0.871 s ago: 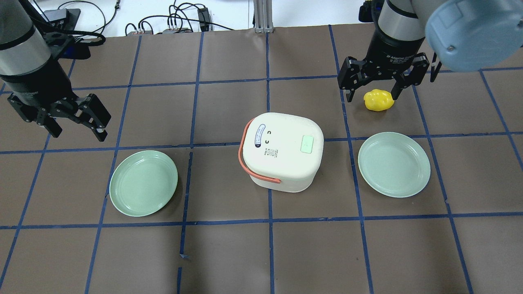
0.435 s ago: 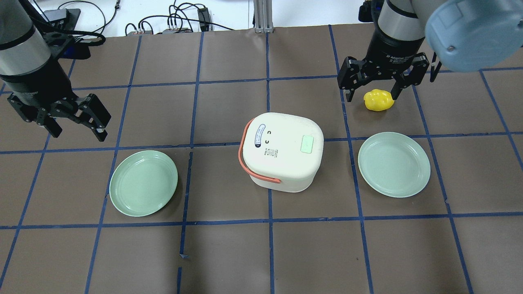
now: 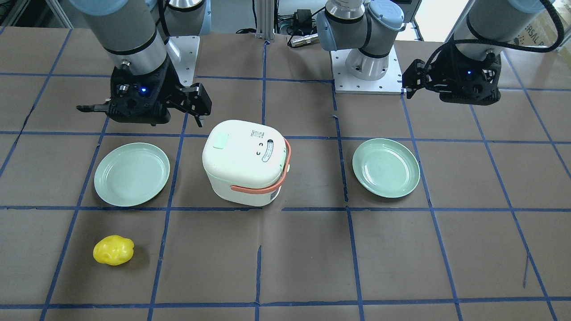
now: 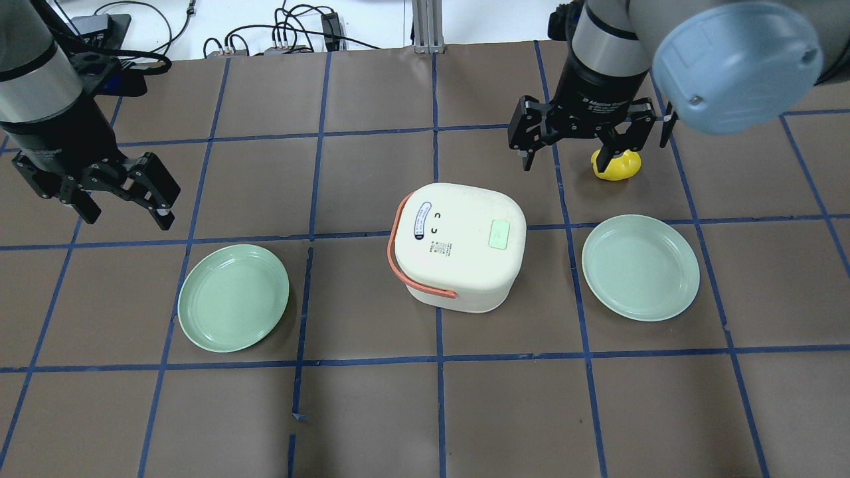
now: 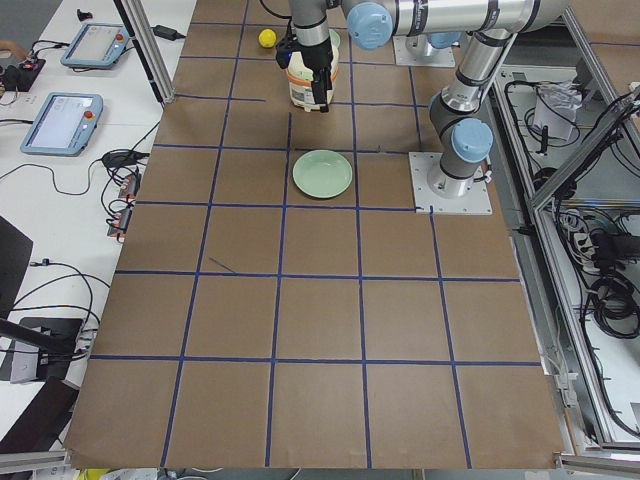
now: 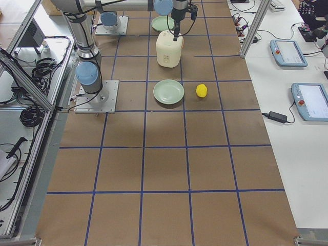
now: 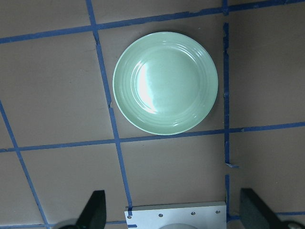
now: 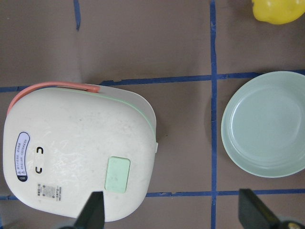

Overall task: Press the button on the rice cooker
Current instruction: 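Lower the closed right gripper onto the green button on the cooker lid, then press down on the green lid button with the right gripper fingertips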

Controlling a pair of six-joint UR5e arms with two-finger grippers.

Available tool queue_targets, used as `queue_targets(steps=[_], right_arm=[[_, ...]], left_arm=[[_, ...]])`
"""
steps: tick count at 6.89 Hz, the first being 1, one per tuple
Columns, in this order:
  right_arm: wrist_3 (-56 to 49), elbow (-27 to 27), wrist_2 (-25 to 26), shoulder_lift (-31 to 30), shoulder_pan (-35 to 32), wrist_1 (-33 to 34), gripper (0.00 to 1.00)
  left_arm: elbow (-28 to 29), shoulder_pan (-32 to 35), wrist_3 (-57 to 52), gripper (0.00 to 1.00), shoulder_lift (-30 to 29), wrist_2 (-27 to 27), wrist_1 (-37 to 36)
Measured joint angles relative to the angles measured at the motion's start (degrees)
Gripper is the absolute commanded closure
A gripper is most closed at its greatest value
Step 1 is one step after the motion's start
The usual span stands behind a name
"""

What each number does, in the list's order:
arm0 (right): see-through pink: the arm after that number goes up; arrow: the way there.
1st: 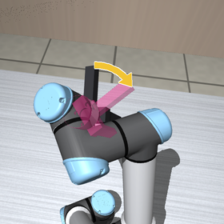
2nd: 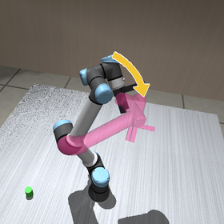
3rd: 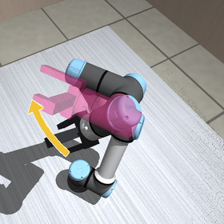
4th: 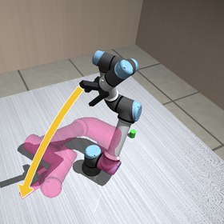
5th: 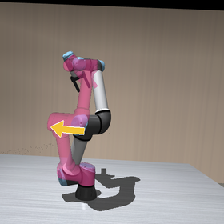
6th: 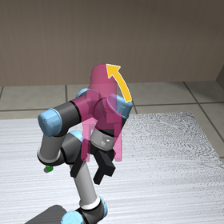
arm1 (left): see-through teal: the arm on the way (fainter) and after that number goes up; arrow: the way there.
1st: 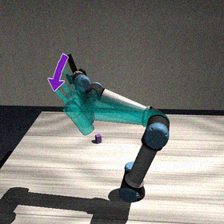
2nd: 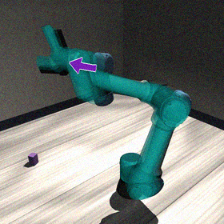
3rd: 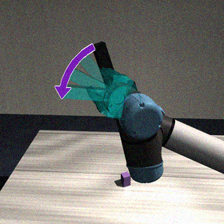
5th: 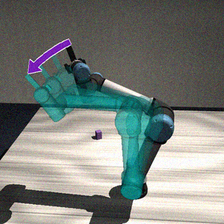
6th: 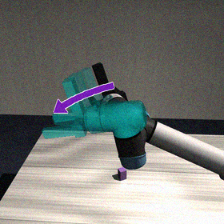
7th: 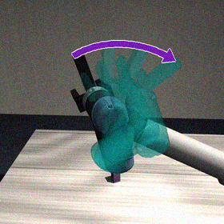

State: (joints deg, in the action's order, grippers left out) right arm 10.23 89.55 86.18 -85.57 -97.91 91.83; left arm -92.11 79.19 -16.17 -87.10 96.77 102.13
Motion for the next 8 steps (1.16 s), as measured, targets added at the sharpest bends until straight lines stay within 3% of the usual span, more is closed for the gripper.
queue_targets(steps=[1,2,3,4,6,8], right_arm=[[1.45,2.52,-0.22,-0.01,-1.2,3.61,0.06],[3.04,5.59,-0.26,-0.02,-2.01,8.43,0.42],[3.99,7.67,-0.25,-0.06,-2.72,11.76,0.68],[4.67,8.74,-0.25,-0.16,-3.56,12.83,0.81],[6.72,9.34,-0.49,-0.3,-6.22,12.13,0.92],[7.23,9.43,-0.63,0.1,-7.1,11.78,0.92]], left_arm=[[0.0,0.0,0.0,0.0,0.0,0.0,0.0],[-0.02,0.0,0.0,0.0,0.0,0.0,0.0],[-0.04,0.0,0.0,0.0,0.0,0.0,0.0],[-0.03,0.0,0.0,0.0,0.0,0.0,0.0],[0.0,0.0,0.0,0.0,0.0,0.0,0.0],[0.0,0.0,0.0,0.0,0.0,0.0,0.0]])
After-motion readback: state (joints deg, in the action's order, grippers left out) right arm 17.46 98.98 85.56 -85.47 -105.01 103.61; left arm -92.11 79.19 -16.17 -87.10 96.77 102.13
